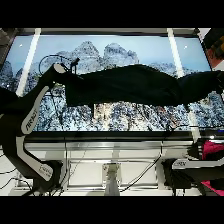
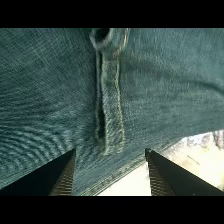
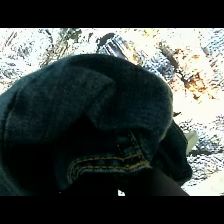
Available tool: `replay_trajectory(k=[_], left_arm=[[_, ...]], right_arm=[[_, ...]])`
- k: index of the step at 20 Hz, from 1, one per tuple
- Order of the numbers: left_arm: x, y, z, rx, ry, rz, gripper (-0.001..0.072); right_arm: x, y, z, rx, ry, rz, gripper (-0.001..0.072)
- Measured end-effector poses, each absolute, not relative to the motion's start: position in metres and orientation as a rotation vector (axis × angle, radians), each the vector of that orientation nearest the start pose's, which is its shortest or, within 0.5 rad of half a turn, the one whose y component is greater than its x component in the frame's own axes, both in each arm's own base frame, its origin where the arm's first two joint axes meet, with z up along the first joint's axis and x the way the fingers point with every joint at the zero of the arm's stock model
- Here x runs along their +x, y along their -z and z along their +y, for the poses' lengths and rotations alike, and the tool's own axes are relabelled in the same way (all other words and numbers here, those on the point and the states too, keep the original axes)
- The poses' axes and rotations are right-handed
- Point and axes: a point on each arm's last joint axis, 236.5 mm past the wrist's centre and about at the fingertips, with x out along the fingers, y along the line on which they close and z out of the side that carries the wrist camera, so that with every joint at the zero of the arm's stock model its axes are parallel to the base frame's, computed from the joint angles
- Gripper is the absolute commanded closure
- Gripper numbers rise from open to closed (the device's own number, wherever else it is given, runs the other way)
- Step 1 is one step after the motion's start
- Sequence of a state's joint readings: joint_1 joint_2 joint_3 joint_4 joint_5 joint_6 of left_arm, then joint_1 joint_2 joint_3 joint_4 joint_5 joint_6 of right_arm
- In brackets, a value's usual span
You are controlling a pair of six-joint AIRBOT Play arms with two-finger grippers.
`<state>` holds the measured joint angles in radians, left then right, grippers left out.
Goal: Fold the clothes and pants, and hang the long-sleeved shirts on hangers.
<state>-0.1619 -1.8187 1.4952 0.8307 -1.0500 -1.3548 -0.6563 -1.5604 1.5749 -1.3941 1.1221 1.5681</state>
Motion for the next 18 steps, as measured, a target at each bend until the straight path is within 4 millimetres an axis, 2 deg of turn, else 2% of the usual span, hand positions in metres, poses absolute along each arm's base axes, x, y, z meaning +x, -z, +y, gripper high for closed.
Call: replay_trajectory(k=[5, 6, 7, 8, 11, 13, 14, 16, 18], left_arm=[[0.459, 0.077, -0.24, -0.57, 0.571, 1.384, 0.0222], [0.457, 0.079, -0.246, -0.594, 0.579, 1.395, 0.0284], [0.455, 0.081, -0.25, -0.617, 0.584, 1.404, 0.045], [0.455, 0.082, -0.254, -0.636, 0.588, 1.41, 0.0676], [0.455, 0.076, -0.263, -0.7, 0.612, 1.409, 0.0699], [0.465, 0.055, -0.267, -0.781, 0.65, 1.358, 0.07], [0.474, 0.036, -0.267, -0.832, 0.677, 1.308, 0.07], [0.497, -0.011, -0.257, -0.914, 0.723, 1.184, 0.07], [0.528, -0.067, -0.234, -0.984, 0.74, 1.015, 0.07]], right_arm=[[0.415, -0.047, -0.271, 0.497, 0.473, 1.01, 0.0676], [0.415, -0.047, -0.271, 0.498, 0.472, 1.009, 0.0676], [0.416, -0.047, -0.271, 0.498, 0.471, 1.009, 0.0676], [0.416, -0.047, -0.271, 0.497, 0.47, 1.009, 0.0676], [0.416, -0.047, -0.271, 0.497, 0.469, 1.008, 0.0677], [0.417, -0.047, -0.271, 0.497, 0.47, 1.005, 0.0676], [0.417, -0.048, -0.272, 0.495, 0.471, 1.0, 0.0676], [0.421, -0.05, -0.276, 0.488, 0.477, 0.977, 0.0676], [0.434, -0.059, -0.281, 0.488, 0.48, 0.906, 0.0676]])
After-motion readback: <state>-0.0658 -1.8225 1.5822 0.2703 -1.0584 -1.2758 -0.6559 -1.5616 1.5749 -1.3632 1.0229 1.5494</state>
